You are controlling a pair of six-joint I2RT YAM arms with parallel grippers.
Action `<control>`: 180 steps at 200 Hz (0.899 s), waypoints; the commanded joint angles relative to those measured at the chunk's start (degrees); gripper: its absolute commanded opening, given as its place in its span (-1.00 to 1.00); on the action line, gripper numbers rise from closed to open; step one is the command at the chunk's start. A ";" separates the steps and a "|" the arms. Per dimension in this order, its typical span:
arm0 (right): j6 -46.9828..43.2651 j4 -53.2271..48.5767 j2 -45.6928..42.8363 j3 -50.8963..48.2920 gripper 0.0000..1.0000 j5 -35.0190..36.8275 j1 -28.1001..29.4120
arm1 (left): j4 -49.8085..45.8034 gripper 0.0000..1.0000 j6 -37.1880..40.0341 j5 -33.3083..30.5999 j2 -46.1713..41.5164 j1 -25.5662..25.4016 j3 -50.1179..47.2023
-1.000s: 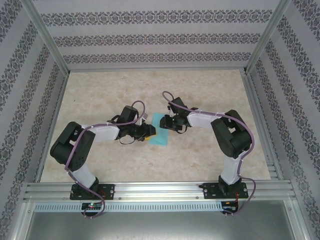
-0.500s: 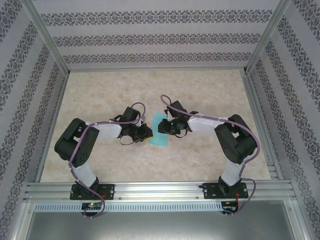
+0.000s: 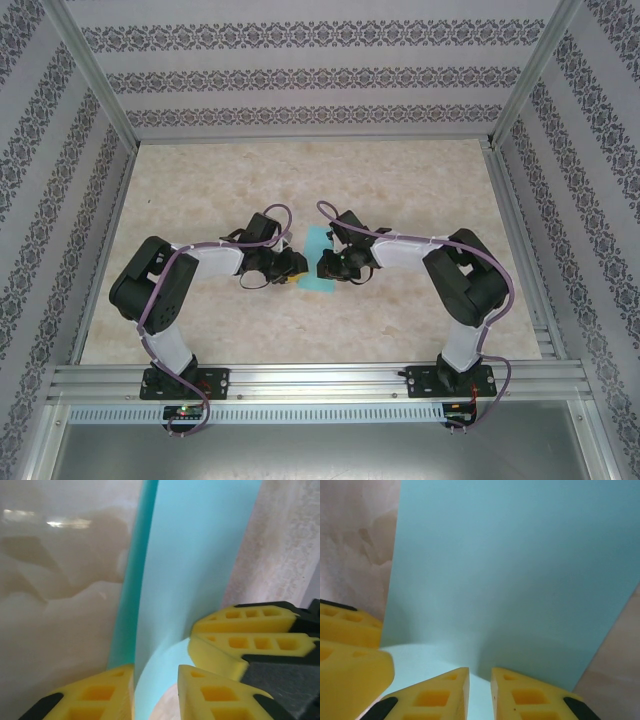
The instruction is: Fold a paper plane with a square sheet of paper (pick it up from the middle)
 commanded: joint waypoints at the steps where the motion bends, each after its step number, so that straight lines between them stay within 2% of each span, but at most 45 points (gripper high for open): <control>1: -0.33 -3.04 2.40 1.05 -0.63 1.31 -0.13 | 5.39 -0.39 -1.39 4.02 -1.90 -1.04 -0.14; 38: 0.76 0.24 -1.74 -0.22 -0.67 -0.28 -0.72 | 6.63 -0.39 -1.94 4.91 -1.72 -1.71 0.07; 79: 0.42 -0.08 -6.38 0.16 -0.67 1.90 -3.24 | 6.07 -0.40 -1.77 4.25 -1.26 -1.80 0.77; 180: -0.68 -1.09 3.23 4.05 -0.68 1.94 -4.52 | 5.26 -0.40 -2.18 4.67 -3.16 -2.01 0.19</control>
